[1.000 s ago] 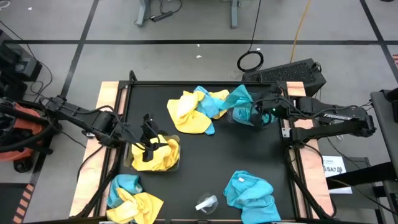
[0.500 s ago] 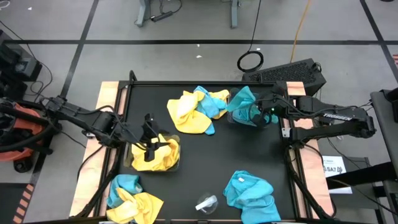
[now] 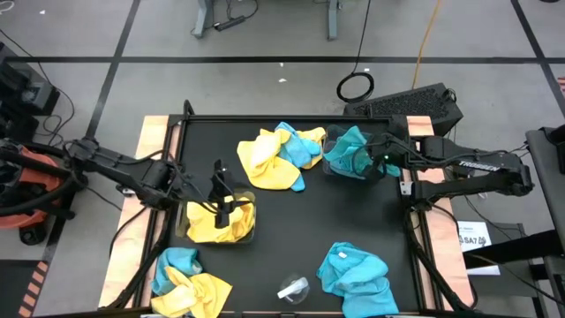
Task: Sort microfiber towel by color & place in baskets
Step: Put the blue microfiber towel into the top transparent bin
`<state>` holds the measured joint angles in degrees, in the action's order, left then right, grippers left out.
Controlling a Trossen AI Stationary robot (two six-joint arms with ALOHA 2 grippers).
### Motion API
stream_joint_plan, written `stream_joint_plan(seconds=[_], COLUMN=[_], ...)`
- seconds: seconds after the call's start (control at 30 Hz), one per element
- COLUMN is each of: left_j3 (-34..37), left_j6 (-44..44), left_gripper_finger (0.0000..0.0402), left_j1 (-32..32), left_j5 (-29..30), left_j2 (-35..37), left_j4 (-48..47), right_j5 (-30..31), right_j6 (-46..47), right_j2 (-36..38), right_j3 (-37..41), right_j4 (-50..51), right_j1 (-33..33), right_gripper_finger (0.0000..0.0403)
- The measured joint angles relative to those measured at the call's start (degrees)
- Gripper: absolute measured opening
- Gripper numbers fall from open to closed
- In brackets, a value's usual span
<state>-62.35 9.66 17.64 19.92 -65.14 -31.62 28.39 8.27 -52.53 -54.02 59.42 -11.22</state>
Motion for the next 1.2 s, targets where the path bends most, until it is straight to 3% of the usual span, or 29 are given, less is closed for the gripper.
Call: stream_joint_plan(seconds=[0.4,0.67,1.2], left_j3=[0.0,0.02,0.04], left_j6=[-1.28,-1.44,-2.61], left_gripper_finger=[0.0203,0.0203,0.0203], left_j1=[-2.13,-3.57,-3.84], left_j5=[-1.43,-1.79,-1.77], left_j2=[-1.22,-1.21,-1.19], left_j4=[1.44,2.5,4.29], right_j5=[-5.62,-6.46,-13.76], right_j6=[-1.01,-1.88,-5.12], right_j2=[-0.01,-0.15,-2.5], right_j3=[9.46,9.51,9.51], right_j4=[-2.94,-4.07,-5.16], right_j1=[-2.76,-4.06,-8.53], right_gripper_finger=[0.0,0.0,0.0])
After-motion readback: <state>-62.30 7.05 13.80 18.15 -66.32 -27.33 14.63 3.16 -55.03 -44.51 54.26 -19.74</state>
